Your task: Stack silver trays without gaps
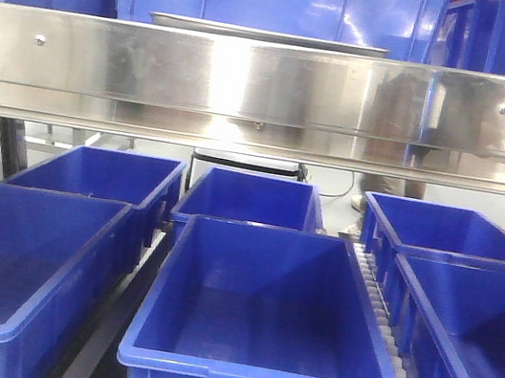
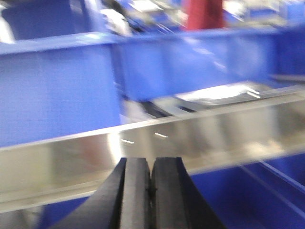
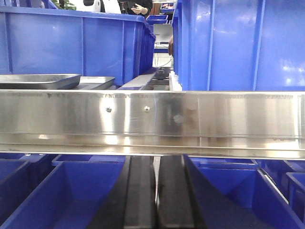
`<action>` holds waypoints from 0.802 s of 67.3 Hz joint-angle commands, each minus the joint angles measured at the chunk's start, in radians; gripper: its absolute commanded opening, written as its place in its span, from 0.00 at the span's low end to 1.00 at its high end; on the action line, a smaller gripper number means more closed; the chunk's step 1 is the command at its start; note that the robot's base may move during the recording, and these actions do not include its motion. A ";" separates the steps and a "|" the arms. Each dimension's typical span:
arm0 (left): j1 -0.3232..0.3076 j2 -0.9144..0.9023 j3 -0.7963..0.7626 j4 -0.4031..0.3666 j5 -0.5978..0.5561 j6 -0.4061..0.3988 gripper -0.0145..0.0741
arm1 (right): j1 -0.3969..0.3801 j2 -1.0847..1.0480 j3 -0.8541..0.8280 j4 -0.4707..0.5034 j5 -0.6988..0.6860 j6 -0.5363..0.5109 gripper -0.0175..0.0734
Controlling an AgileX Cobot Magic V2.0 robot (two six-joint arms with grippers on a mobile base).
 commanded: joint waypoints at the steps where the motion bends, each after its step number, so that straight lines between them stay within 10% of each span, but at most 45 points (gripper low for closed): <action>1: 0.070 -0.005 0.054 -0.033 -0.116 0.020 0.15 | 0.003 -0.004 -0.001 -0.009 -0.017 -0.001 0.17; 15: 0.130 -0.005 0.138 0.072 -0.124 -0.135 0.15 | 0.003 -0.004 -0.001 -0.009 -0.017 -0.001 0.17; 54: 0.130 -0.005 0.156 0.079 -0.158 -0.142 0.15 | 0.003 -0.004 -0.001 -0.009 -0.017 -0.001 0.17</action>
